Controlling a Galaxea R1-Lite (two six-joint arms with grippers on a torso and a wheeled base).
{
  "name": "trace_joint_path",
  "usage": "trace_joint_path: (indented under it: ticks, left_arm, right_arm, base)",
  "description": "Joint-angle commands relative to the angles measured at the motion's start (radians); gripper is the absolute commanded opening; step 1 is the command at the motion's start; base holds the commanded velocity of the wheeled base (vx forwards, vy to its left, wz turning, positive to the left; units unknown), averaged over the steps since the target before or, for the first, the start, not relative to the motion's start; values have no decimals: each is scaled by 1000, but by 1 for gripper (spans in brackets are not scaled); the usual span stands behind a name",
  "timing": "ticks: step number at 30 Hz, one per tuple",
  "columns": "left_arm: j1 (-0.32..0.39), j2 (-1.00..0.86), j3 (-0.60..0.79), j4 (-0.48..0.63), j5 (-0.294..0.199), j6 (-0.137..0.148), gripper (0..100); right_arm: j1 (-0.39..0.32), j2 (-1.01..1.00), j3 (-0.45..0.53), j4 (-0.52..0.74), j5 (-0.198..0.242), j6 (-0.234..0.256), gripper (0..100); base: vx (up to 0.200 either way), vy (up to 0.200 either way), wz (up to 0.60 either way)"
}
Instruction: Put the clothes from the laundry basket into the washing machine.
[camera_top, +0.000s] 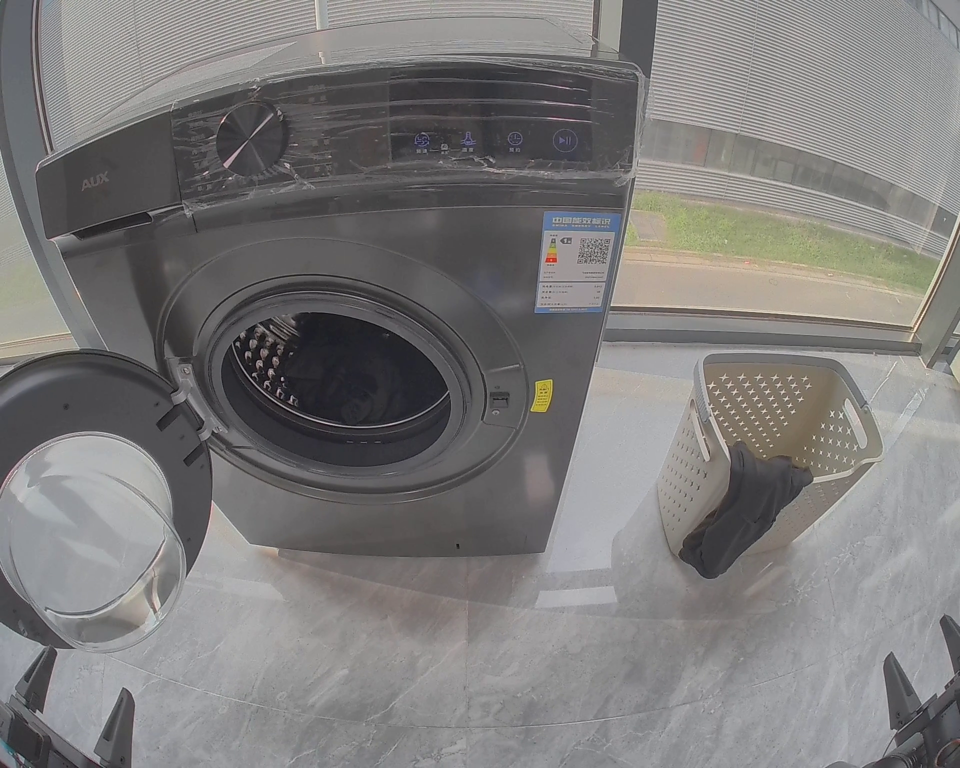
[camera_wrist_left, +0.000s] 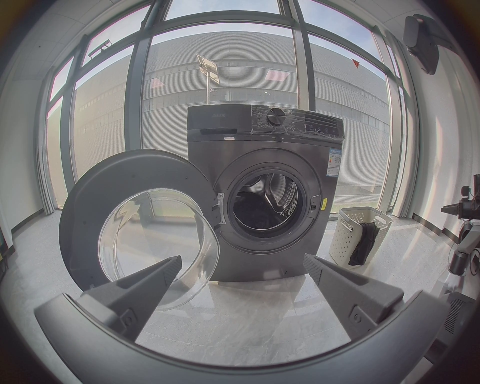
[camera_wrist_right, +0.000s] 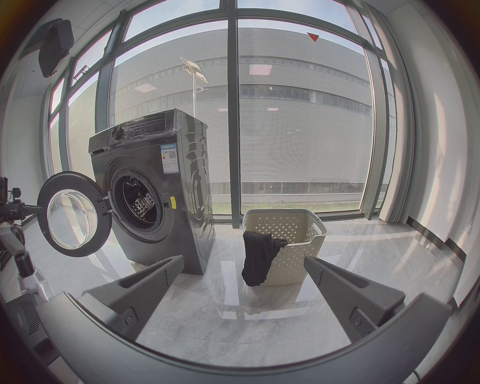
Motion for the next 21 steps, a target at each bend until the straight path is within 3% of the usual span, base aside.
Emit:
trace_joint_path:
  ticks: [1,21]
  left_arm:
    - [0,-13,12,0,0,-1,100]
    - [0,-13,12,-2,0,1,100]
  right_arm:
    - [1,-13,8,0,0,0,100]
    - [1,-13,8,0,0,0,100]
  base:
    - [0,-200,0]
    - [0,-200,0]
